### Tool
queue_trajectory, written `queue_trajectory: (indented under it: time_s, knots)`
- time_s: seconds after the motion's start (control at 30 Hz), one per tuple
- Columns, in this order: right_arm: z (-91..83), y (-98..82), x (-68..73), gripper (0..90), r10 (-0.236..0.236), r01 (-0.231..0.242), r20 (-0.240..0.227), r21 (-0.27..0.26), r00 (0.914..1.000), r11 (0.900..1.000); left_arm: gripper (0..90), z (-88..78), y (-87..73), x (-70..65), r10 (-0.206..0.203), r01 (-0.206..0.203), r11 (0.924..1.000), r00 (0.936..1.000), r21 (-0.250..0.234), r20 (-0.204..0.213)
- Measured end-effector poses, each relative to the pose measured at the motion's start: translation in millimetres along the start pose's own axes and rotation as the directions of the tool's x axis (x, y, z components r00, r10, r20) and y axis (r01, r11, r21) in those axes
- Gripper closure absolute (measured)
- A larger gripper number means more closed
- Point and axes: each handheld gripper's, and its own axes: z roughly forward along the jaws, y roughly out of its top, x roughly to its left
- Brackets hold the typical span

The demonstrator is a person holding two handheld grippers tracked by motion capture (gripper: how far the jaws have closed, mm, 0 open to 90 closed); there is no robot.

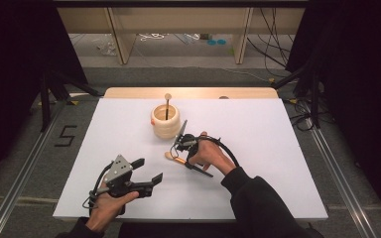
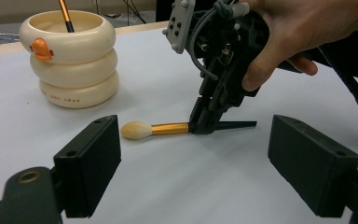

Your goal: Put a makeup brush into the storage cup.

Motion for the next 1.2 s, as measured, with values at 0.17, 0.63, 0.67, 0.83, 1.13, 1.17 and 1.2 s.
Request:
queue_trajectory:
  time_s: [0.17,0.63,0.67,0.83,1.13,1.17,1.2]
  knots:
    - [0.8,-0.9,1.4,78.2,-0.060,0.061,0.035,-0.012,0.9976,0.998,16.8,0.2,0.3,1.3,0.011,-0.011,0.9999,0.9999,0.000,0.002]
    - [-17.5,-8.3,6.3,78.4,-0.065,0.065,0.003,-0.149,0.9979,0.987,17.1,0.2,-0.5,1.8,-0.012,0.012,0.9999,0.9999,0.004,-0.008]
    - [-19.9,-9.2,7.9,78.4,-0.029,0.026,-0.011,-0.177,0.9995,0.984,17.1,0.2,0.0,2.7,0.003,-0.003,1.0000,1.0000,0.004,-0.004]
    - [-31.9,-17.2,1.9,78.4,-0.026,0.013,-0.042,-0.291,0.9988,0.957,17.1,0.5,-0.4,2.3,-0.010,0.010,0.9999,0.9999,0.003,-0.006]
    - [-43.1,-29.6,-2.2,78.4,-0.031,-0.004,-0.071,-0.445,0.9970,0.896,17.1,1.5,-0.5,2.8,0.003,-0.003,1.0000,1.0000,0.001,-0.001]
    - [-43.8,-30.2,-2.0,78.4,-0.029,-0.005,-0.068,-0.455,0.9973,0.890,17.1,1.2,-0.7,2.9,0.002,-0.002,1.0000,1.0000,0.002,-0.004]
    - [-44.6,-30.7,-2.1,78.4,-0.028,-0.007,-0.069,-0.469,0.9972,0.883,17.2,1.1,-0.6,2.7,-0.004,0.004,1.0000,0.9999,-0.001,-0.011]
